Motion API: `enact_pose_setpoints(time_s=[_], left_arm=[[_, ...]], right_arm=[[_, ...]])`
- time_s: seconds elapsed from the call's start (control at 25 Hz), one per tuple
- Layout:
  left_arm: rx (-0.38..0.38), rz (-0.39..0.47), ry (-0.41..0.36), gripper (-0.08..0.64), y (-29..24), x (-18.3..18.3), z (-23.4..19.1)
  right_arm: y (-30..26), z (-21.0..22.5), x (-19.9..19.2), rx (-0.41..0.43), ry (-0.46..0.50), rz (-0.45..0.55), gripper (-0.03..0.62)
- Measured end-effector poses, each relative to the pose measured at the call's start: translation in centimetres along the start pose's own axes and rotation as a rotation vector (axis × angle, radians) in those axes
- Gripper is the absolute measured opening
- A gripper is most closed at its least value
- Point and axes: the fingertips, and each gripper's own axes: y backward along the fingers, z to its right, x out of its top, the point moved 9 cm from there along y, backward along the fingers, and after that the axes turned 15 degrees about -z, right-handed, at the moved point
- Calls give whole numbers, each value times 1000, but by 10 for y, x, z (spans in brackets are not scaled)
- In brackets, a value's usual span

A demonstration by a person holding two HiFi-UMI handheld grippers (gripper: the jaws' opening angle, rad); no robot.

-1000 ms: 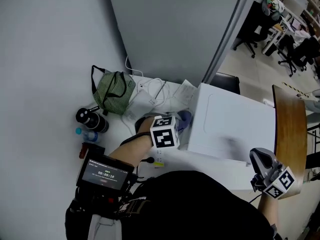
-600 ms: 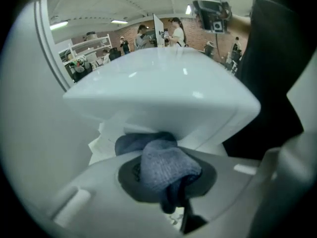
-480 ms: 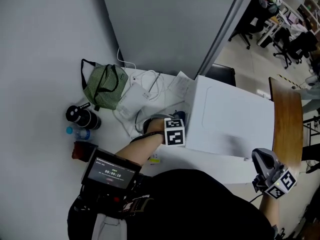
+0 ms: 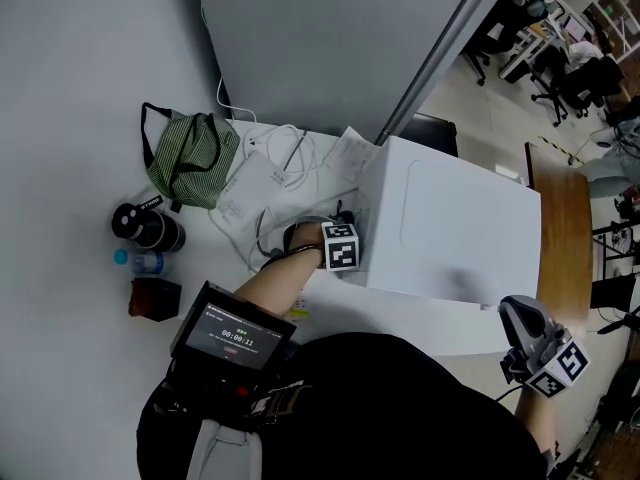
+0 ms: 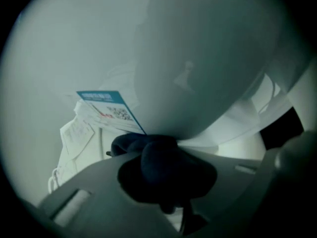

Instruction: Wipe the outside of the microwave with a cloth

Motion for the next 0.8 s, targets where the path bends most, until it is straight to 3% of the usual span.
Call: enact_pose_setpoints(time_s=[0.08,0.2,0.4,0.56,0.68,0.8], left_arm=[[-15,16,17,58,23,-5,4],[-18,102,54,57,102,-10,20],[21,148,-29,57,228,-2,70],[27,102,-69,58,235,15,83],[-29,107,-45,57,228,10,77],[-71,66,-69,57,200,7,77]], right_arm=[[3,0,1,10,13,31,5],[12,4,0,26,29,89,5],[15,13,-4,79,40,184,5],[15,13,-5,106,43,199,5],[18,11,-9,92,36,181,5],[24,8,-13,57,23,155,5]])
